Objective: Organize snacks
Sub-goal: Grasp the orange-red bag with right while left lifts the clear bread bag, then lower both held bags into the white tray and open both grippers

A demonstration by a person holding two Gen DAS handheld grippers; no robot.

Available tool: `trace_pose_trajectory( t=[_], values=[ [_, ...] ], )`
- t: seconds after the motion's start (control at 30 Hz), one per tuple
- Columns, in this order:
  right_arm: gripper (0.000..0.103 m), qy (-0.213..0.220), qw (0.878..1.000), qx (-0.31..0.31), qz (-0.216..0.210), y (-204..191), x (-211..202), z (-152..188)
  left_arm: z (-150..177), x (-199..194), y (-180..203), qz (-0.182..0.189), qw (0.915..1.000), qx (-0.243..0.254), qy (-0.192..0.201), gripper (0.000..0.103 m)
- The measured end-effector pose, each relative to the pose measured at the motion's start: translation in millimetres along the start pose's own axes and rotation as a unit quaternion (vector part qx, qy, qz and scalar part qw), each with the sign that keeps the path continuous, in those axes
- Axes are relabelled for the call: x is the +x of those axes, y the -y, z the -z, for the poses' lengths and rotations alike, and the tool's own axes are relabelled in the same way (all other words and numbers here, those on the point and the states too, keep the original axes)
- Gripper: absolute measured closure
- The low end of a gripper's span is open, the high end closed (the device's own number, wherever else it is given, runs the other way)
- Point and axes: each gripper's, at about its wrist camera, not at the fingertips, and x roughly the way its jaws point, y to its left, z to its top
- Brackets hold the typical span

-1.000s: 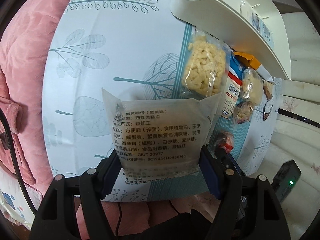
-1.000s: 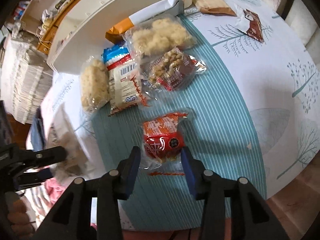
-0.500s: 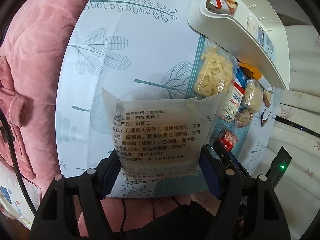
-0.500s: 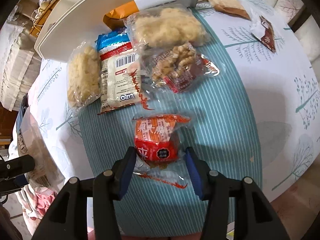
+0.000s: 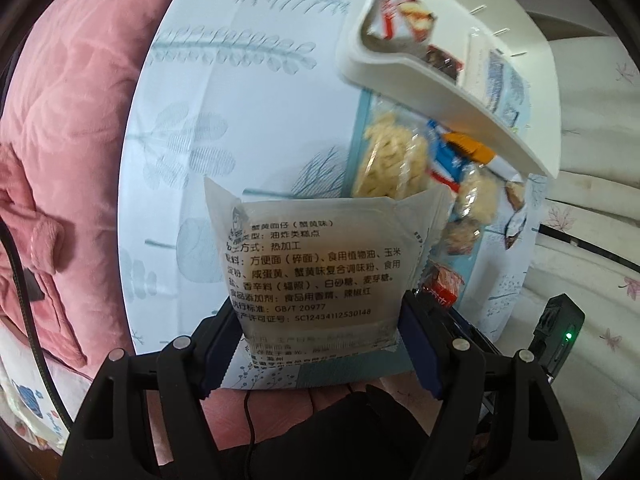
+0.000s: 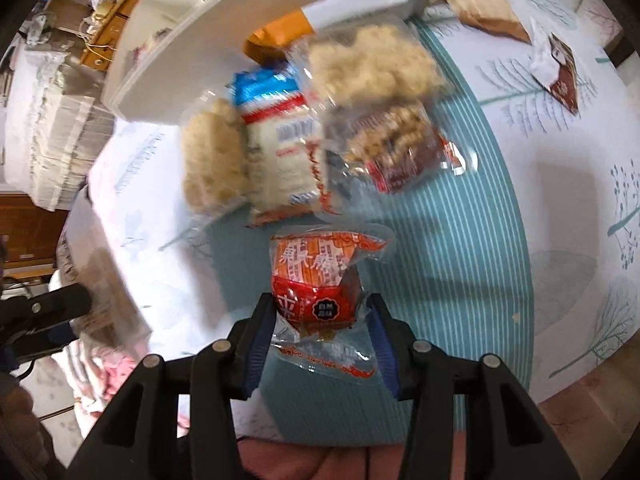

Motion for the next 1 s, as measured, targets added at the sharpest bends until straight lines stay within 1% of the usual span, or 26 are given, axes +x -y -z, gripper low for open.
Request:
trace_pose_trajectory(
  t=[0.2,0.4,0.57,0.7,0.87,1.0],
  values=[
    [0.056,0.023,0.999,-0.026,-0.029,-9.3,-36.1,-22.6,-21.8,-27.2,26.1,-0.003,0.9994,0.020,0.026,0.029],
    [0.056,0.058,0.996,-0.061,-0.037,-16.8,-70.2,-51.9,-43.2,-49.7,56.5,0.005,0.9982,0.031,0.051,0.029],
    [0.056,0.097,0.991,-0.083,-0.043,-13.5,-102.1,-78.7,-63.8,-61.3,86.1,0.001,0.9965,0.041,0.073,0.029],
    [0.056,0.124,0.987,-0.086,-0.050,-8.7,-115.2,-96.3,-78.1,-63.4,103.2,-0.001,0.9951,0.048,0.087,0.029],
    [0.056,0.158,0.982,-0.091,-0.054,-3.0,-122.6,-119.8,-94.0,-60.9,124.6,0.001,0.9922,0.055,0.112,0.029],
    [0.056,0.180,0.976,-0.108,-0.053,1.3,-125.7,-133.1,-107.3,-52.7,135.5,0.023,0.9906,0.055,0.123,0.028]
  ],
)
